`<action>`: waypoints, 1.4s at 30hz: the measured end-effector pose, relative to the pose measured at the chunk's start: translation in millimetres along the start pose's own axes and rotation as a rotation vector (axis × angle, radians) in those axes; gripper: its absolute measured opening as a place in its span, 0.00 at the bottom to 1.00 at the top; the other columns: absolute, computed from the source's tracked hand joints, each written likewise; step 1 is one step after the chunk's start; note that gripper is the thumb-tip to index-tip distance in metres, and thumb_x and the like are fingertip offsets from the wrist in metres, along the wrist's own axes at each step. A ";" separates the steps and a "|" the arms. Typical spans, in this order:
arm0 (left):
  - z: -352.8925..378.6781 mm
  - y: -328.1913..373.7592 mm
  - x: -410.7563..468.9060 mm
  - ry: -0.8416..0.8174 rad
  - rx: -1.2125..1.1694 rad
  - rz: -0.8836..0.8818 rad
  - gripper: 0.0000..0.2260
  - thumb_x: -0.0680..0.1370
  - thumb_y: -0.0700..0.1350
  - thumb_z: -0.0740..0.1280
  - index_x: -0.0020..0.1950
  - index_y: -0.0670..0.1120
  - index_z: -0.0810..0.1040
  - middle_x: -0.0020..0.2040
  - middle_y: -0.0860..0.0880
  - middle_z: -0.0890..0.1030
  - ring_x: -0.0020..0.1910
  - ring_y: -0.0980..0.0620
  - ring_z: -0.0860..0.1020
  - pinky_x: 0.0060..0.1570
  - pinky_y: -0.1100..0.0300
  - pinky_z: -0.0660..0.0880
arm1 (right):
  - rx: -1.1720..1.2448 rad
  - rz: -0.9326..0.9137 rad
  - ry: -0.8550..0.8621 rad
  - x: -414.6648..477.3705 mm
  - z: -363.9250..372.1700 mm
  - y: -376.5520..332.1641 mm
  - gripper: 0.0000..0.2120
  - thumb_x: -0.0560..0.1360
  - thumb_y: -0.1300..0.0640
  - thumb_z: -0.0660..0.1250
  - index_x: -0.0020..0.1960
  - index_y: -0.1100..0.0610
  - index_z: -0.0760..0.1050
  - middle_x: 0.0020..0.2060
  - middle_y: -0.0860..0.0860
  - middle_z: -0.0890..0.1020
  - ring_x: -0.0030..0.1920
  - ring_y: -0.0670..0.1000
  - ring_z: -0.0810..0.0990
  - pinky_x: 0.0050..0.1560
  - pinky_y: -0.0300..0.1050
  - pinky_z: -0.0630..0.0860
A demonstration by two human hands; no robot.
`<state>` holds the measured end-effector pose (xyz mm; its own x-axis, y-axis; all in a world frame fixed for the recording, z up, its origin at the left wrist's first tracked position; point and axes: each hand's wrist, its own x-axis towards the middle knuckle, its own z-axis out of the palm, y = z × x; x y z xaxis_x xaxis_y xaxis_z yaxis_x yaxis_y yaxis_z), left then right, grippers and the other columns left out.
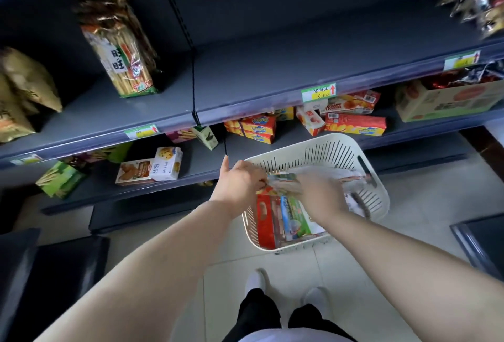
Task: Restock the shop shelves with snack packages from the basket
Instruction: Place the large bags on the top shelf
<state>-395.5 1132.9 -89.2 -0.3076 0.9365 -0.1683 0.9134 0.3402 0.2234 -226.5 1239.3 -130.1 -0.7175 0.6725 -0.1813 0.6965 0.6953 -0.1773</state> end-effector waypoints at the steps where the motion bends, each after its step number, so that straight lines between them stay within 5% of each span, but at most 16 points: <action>1: -9.7 4.0 4.2 0.049 -0.009 0.012 0.08 0.80 0.44 0.62 0.53 0.52 0.80 0.53 0.55 0.80 0.63 0.52 0.70 0.74 0.39 0.46 | 0.010 0.016 0.063 5.1 -7.8 2.3 0.16 0.77 0.58 0.63 0.63 0.49 0.72 0.54 0.49 0.82 0.56 0.54 0.79 0.57 0.48 0.67; 4: -32.8 13.2 17.1 0.319 -0.150 -0.018 0.10 0.79 0.48 0.66 0.59 0.51 0.79 0.60 0.53 0.80 0.65 0.49 0.71 0.70 0.39 0.59 | 0.093 0.043 0.163 19.2 -32.3 11.1 0.09 0.79 0.51 0.63 0.58 0.49 0.74 0.48 0.49 0.83 0.51 0.54 0.81 0.62 0.50 0.64; 7: -50.6 16.8 28.7 0.518 -0.401 -0.241 0.22 0.78 0.51 0.67 0.70 0.46 0.70 0.65 0.46 0.77 0.67 0.44 0.70 0.67 0.43 0.67 | 0.256 0.108 0.240 25.3 -57.3 20.0 0.11 0.81 0.48 0.61 0.58 0.54 0.73 0.49 0.53 0.82 0.51 0.58 0.80 0.57 0.52 0.68; 10: -60.8 15.5 34.2 0.465 -0.590 -0.523 0.26 0.80 0.53 0.63 0.74 0.43 0.63 0.71 0.43 0.71 0.71 0.42 0.67 0.67 0.44 0.67 | 0.448 0.174 0.274 22.9 -76.2 26.7 0.14 0.82 0.49 0.58 0.62 0.58 0.71 0.51 0.55 0.81 0.52 0.60 0.78 0.47 0.51 0.68; 12: -60.7 12.2 33.7 0.414 -0.647 -0.675 0.23 0.79 0.55 0.64 0.68 0.42 0.68 0.67 0.41 0.73 0.67 0.39 0.69 0.64 0.43 0.69 | 0.548 0.238 0.292 21.8 -85.9 29.8 0.15 0.83 0.48 0.56 0.63 0.57 0.71 0.50 0.55 0.81 0.51 0.60 0.78 0.42 0.49 0.67; 16: -50.9 6.3 30.8 0.252 -0.801 -0.831 0.29 0.76 0.59 0.67 0.67 0.39 0.67 0.65 0.39 0.75 0.65 0.37 0.73 0.63 0.47 0.71 | 0.839 0.335 0.324 20.7 -103.8 29.8 0.14 0.83 0.48 0.56 0.57 0.56 0.72 0.42 0.51 0.77 0.45 0.57 0.77 0.39 0.47 0.65; 21: -44.6 7.7 13.4 0.173 -0.983 -0.778 0.31 0.76 0.58 0.69 0.68 0.38 0.66 0.62 0.47 0.75 0.56 0.45 0.76 0.50 0.54 0.74 | 1.246 0.365 0.258 22.8 -116.9 17.8 0.15 0.83 0.47 0.56 0.59 0.57 0.72 0.50 0.51 0.77 0.53 0.53 0.76 0.55 0.50 0.72; 24: -52.4 2.7 -10.2 0.175 -1.216 -0.765 0.27 0.74 0.56 0.73 0.65 0.42 0.73 0.59 0.46 0.80 0.46 0.51 0.79 0.37 0.59 0.73 | 1.402 0.388 0.196 25.4 -117.4 2.5 0.21 0.81 0.45 0.59 0.69 0.55 0.69 0.61 0.52 0.77 0.61 0.54 0.75 0.65 0.55 0.71; 27: -62.7 -12.7 -38.6 0.166 -1.332 -0.795 0.17 0.71 0.53 0.77 0.55 0.48 0.77 0.52 0.48 0.82 0.45 0.50 0.79 0.42 0.55 0.72 | 1.437 0.351 0.178 27.3 -122.2 -20.6 0.18 0.80 0.46 0.62 0.65 0.55 0.67 0.55 0.51 0.77 0.52 0.50 0.76 0.60 0.53 0.72; 30: -72.4 -32.2 -65.2 0.290 -1.404 -0.821 0.13 0.73 0.50 0.75 0.53 0.49 0.76 0.47 0.48 0.82 0.43 0.49 0.79 0.35 0.55 0.73 | 1.479 0.234 0.065 26.8 -131.5 -55.7 0.19 0.79 0.50 0.66 0.64 0.53 0.63 0.57 0.53 0.78 0.56 0.52 0.78 0.61 0.53 0.73; 34: -83.1 -68.9 -104.7 0.527 -1.405 -0.938 0.20 0.72 0.53 0.76 0.57 0.45 0.74 0.48 0.46 0.81 0.43 0.46 0.80 0.40 0.51 0.77 | 1.218 -0.066 -0.208 14.3 -132.3 -118.0 0.43 0.75 0.65 0.68 0.78 0.41 0.47 0.73 0.51 0.65 0.72 0.54 0.65 0.67 0.54 0.66; 36: -89.4 -94.4 -128.7 0.637 -1.411 -0.983 0.26 0.70 0.56 0.77 0.60 0.43 0.73 0.53 0.44 0.81 0.48 0.43 0.81 0.49 0.45 0.79 | 1.099 -0.155 -0.243 8.4 -128.2 -153.6 0.51 0.74 0.68 0.67 0.76 0.33 0.38 0.77 0.49 0.58 0.74 0.54 0.62 0.68 0.56 0.68; 39: -101.8 -133.4 -167.6 0.750 -1.392 -0.989 0.29 0.70 0.58 0.77 0.63 0.43 0.73 0.55 0.43 0.81 0.51 0.41 0.81 0.55 0.41 0.78 | 0.962 -0.272 -0.157 -4.4 -130.9 -211.9 0.51 0.75 0.66 0.66 0.76 0.34 0.34 0.72 0.45 0.63 0.63 0.52 0.72 0.50 0.42 0.76; 42: -121.8 -169.3 -207.5 0.872 -1.410 -0.957 0.27 0.72 0.55 0.75 0.65 0.44 0.72 0.57 0.44 0.81 0.52 0.42 0.81 0.55 0.42 0.78 | 0.833 -0.396 0.011 -17.6 -130.8 -273.1 0.49 0.76 0.64 0.65 0.77 0.41 0.31 0.72 0.49 0.64 0.52 0.50 0.75 0.42 0.40 0.73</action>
<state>-518.8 891.3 24.9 -0.9424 0.0457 -0.3315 -0.3269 0.0859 0.9412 -405.0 1070.7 48.1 -0.9016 0.4297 0.0492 0.1772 0.4707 -0.8643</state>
